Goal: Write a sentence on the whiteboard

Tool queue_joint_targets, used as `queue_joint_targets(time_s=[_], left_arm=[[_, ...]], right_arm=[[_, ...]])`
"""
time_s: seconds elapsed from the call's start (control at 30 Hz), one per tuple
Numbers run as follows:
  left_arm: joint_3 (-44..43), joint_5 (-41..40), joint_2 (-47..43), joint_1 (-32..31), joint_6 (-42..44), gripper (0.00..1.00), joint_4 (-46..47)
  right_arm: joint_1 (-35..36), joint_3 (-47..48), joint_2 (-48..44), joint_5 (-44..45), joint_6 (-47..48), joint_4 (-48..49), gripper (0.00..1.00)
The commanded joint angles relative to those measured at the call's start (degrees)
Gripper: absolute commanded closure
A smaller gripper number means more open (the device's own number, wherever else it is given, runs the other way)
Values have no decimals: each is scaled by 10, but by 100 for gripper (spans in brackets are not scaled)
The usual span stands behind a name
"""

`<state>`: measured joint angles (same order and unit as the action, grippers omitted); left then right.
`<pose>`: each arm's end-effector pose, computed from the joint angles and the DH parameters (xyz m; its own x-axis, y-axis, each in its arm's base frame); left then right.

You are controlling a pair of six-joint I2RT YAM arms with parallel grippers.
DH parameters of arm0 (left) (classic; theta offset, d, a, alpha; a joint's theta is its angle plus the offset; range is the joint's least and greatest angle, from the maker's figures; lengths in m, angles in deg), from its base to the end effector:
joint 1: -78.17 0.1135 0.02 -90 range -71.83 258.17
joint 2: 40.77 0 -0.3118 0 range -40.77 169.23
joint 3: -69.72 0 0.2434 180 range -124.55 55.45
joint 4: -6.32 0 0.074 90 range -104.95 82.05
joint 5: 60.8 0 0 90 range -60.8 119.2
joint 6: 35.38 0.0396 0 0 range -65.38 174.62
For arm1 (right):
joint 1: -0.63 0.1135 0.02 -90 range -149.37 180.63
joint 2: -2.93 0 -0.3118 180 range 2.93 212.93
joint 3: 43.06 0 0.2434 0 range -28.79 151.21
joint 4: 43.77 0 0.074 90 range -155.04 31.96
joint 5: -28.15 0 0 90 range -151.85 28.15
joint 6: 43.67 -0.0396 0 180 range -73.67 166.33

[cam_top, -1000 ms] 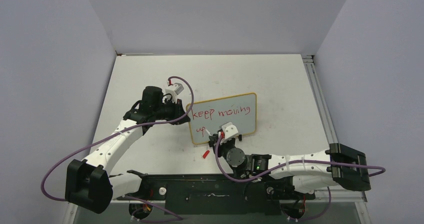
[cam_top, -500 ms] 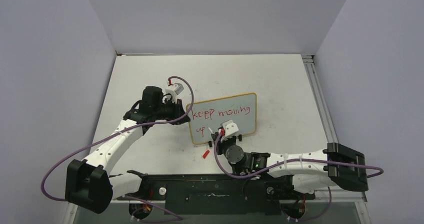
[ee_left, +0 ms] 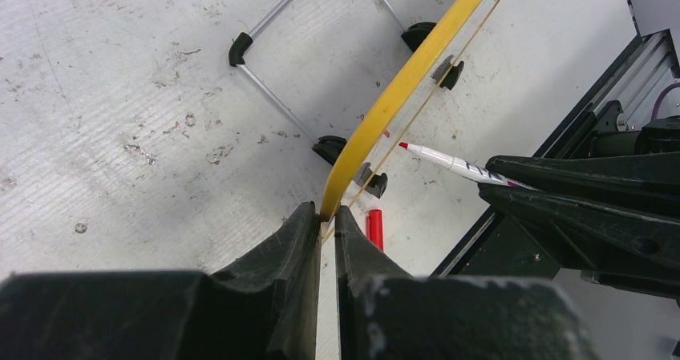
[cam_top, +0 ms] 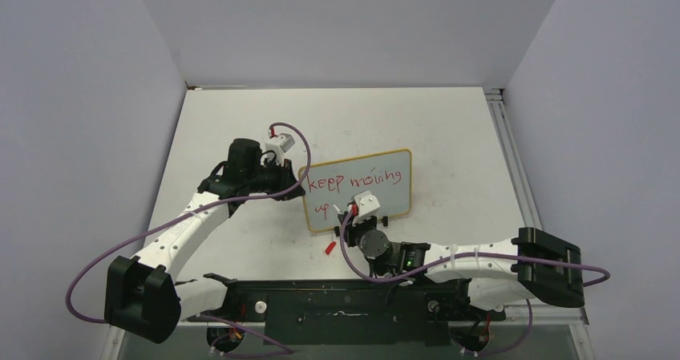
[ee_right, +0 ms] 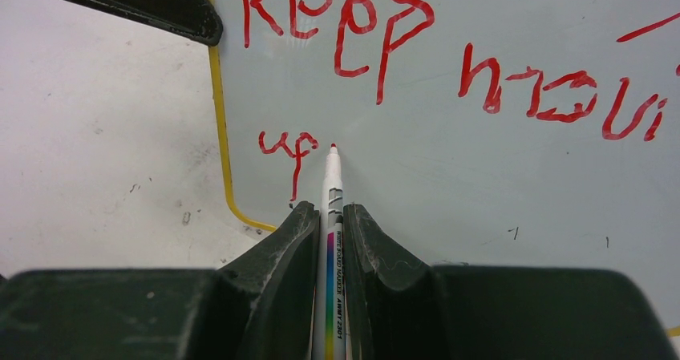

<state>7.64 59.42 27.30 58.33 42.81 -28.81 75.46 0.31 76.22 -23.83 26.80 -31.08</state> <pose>0.2069 -0.0958 0.3062 -0.7385 0.0785 -0.6696 0.5096 0.7153 -0.4782 0.0868 0.2270 0.2596 -0.2758 -0.0107 -0.9612 -0.5456 0.8250 0.1473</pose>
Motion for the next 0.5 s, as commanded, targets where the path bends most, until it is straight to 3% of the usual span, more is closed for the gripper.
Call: queue_joint_targets(time_s=[0.0, 0.47], left_arm=[[-7, 2, 1, -3, -9, 100, 16], [-8, 1, 1, -3, -8, 100, 15]], right_arm=[[-6, 1, 6, -8, 0, 35, 95], [-12, 10, 24, -7, 8, 48, 95]])
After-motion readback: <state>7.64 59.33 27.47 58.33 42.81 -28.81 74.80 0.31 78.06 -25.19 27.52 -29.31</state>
